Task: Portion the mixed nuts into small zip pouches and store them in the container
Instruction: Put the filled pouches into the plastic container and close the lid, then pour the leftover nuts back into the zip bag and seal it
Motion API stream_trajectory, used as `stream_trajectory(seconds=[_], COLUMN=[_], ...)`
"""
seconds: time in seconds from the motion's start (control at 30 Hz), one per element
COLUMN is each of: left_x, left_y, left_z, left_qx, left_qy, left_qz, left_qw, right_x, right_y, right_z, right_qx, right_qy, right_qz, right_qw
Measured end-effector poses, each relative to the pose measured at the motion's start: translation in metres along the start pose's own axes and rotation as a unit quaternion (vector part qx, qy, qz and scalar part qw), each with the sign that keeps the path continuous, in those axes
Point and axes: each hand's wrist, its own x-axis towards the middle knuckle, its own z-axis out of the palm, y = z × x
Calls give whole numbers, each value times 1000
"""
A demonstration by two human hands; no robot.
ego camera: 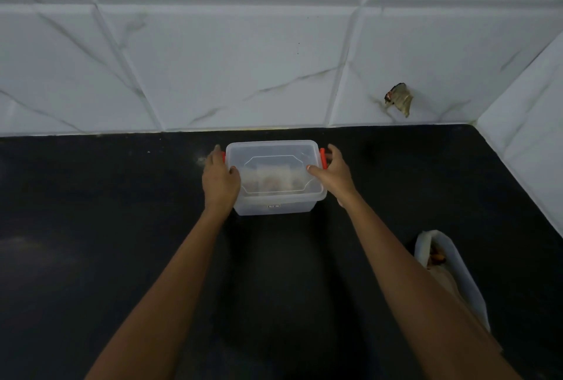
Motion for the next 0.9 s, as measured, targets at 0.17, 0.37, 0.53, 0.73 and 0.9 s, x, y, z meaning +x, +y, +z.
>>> stream_trajectory(seconds=[0.17,0.37,0.53,0.73,0.9], left_x=[-33,-98,-149,-197,-230], left_y=[10,31,43,53,60], left_z=[4,23,49,95,135], left_qx=[122,125,101,100,185], left_qy=[6,-50,-104,-175,-207], left_qz=[131,171,200,205,247], left_qw=[984,976,969,958,929], right_x=[-29,-78,-116,-163,-185], right_y=[3,20,53,103,151], right_z=[-9,-25,-52,-97,-135], right_qx=[-46,-90,-125,-172,-299], right_qy=[17,59,79,112,150], right_qz=[-56,-128,-119,-86,-120], right_qw=[997,986,982,975,935])
